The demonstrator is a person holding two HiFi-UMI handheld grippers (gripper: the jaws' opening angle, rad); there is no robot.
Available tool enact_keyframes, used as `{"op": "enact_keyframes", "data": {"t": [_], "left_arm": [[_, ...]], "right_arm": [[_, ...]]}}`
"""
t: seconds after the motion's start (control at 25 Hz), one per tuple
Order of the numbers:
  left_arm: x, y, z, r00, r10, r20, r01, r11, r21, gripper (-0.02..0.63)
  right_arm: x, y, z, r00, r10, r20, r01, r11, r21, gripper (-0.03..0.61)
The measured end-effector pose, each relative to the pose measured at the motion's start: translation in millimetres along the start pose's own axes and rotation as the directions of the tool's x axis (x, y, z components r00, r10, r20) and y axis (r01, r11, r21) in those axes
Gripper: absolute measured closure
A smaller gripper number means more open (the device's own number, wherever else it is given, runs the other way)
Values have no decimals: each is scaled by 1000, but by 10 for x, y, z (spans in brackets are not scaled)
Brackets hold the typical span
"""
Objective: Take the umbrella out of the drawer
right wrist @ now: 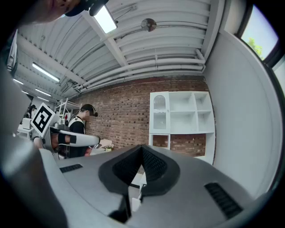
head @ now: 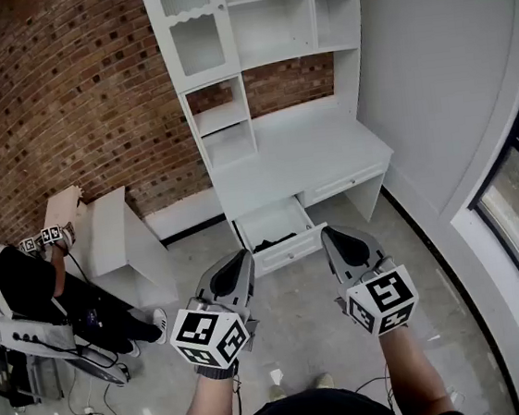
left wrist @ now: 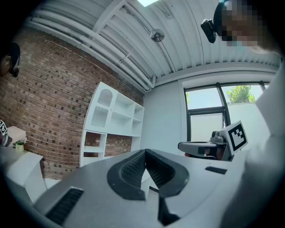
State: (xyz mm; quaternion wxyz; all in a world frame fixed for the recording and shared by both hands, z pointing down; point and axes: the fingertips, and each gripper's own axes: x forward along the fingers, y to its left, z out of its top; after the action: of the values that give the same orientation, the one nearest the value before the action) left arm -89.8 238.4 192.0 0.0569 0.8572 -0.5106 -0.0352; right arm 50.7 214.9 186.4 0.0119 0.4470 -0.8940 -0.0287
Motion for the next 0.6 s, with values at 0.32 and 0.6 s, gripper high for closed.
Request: {"op": "enact_keyframes", "data": {"t": [0.32, 0.6], "left_arm": [[-4, -89, -41, 1000, 1, -9, -1, 1000, 6, 609], [-14, -141, -65, 1000, 13, -14, -12, 1000, 11, 609]], "right_arm": [[-39, 9, -22, 999, 32, -9, -32, 999, 19, 575], [-124, -38, -38, 1000, 26, 6, -27, 999, 28, 574]]}}
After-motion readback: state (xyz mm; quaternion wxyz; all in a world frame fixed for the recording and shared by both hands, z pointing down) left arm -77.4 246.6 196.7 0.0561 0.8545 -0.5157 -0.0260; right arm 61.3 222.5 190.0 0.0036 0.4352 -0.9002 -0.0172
